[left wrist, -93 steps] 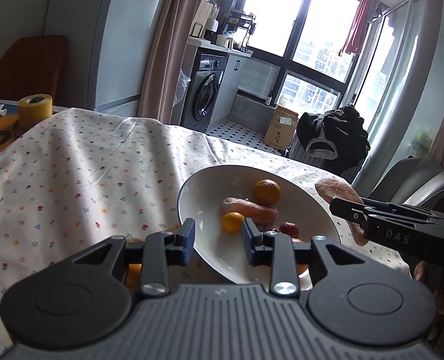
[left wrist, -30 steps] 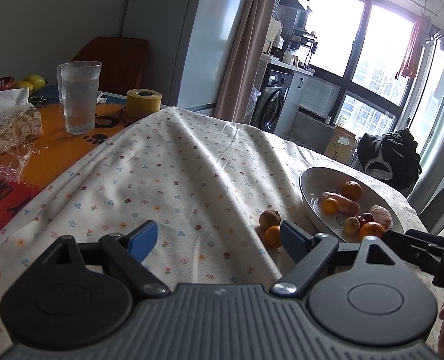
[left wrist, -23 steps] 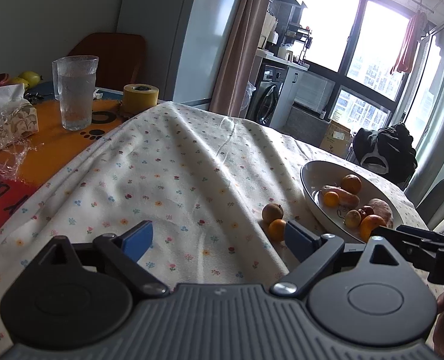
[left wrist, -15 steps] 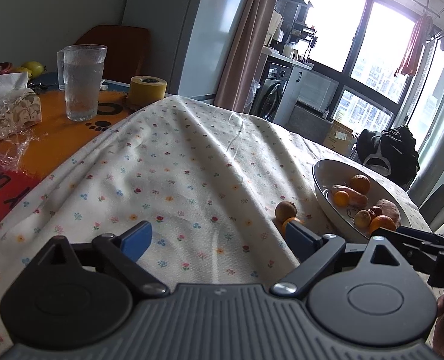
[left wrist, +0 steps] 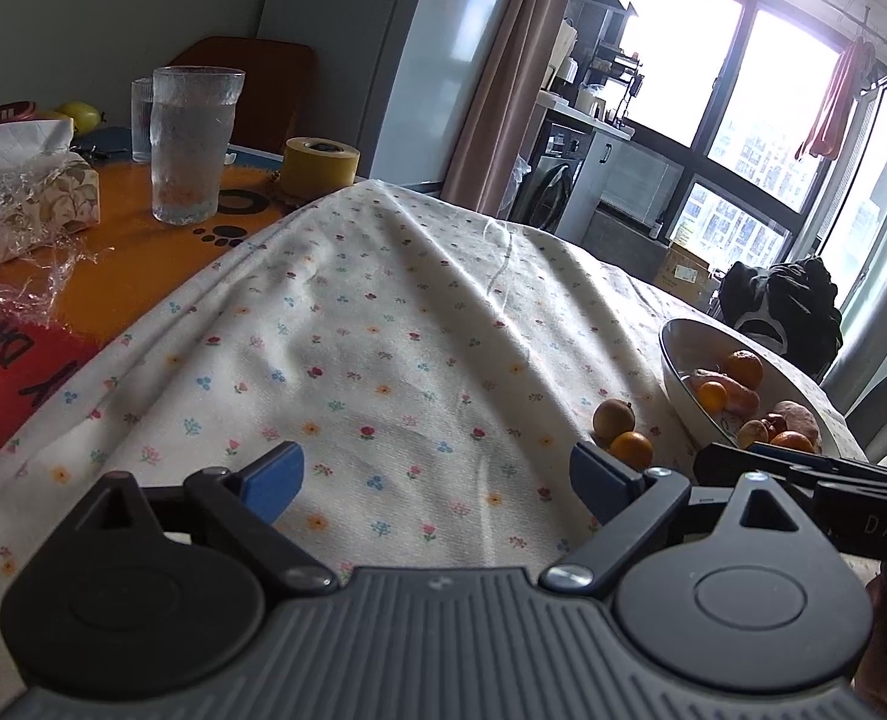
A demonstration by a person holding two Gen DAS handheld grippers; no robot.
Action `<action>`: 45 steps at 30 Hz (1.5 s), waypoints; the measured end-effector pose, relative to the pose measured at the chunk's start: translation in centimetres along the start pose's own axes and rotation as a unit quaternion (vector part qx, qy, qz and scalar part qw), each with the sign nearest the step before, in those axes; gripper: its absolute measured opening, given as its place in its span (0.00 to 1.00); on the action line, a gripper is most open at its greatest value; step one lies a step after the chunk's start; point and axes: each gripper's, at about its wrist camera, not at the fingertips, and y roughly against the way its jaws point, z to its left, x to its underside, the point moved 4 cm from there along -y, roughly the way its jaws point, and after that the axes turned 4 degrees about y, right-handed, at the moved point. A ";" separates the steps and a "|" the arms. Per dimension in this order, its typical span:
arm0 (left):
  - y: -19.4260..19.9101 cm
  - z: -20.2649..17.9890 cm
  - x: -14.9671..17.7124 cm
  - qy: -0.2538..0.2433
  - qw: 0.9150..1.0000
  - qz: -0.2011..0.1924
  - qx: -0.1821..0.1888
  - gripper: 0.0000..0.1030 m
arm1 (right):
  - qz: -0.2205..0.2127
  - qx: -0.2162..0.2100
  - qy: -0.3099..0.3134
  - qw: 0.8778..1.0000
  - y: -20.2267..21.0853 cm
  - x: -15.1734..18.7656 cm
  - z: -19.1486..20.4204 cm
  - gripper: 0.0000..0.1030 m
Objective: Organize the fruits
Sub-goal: 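Move right gripper to a kumquat while left gripper approaches the last kumquat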
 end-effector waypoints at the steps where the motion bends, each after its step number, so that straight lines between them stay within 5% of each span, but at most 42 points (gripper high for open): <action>1: 0.0 0.1 0.0 0.002 1.000 0.000 0.002 0.91 | 0.003 -0.002 0.001 1.000 -0.2 0.0 0.2 0.59; 12: 0.0 1.3 -0.1 0.010 1.000 -0.003 -0.006 0.91 | 0.021 -0.001 0.010 1.000 -3.1 -0.2 1.0 0.51; 14: 0.0 1.4 -0.1 0.011 1.000 -0.004 -0.007 0.91 | 0.025 -0.003 0.011 1.000 -3.6 -0.2 1.1 0.45; 17: 0.0 1.3 -0.1 0.011 1.000 -0.003 -0.005 0.91 | 0.034 0.005 0.029 0.999 -4.3 -0.2 1.3 0.20; 21: -0.2 1.1 -0.1 0.008 1.000 -0.001 -0.004 0.91 | 0.026 0.003 0.027 0.999 -3.9 -0.3 1.0 0.18; 24: -0.4 0.7 -0.2 0.006 1.000 -0.001 -0.004 0.91 | 0.021 0.003 0.020 1.000 -3.3 -0.6 0.5 0.00; 30: -0.7 -0.2 -0.3 0.001 1.000 -0.001 -0.006 0.91 | 0.023 -0.004 0.010 1.000 -3.0 -0.7 -0.1 0.01; 39: -0.8 -0.3 -0.2 0.002 1.000 0.001 -0.004 0.91 | 0.026 -0.002 0.024 0.999 -3.6 -0.4 0.9 0.23; 45: -0.8 0.0 -0.1 0.003 1.000 0.003 -0.004 0.91 | 0.040 -0.003 0.030 0.999 -4.8 0.4 1.3 0.26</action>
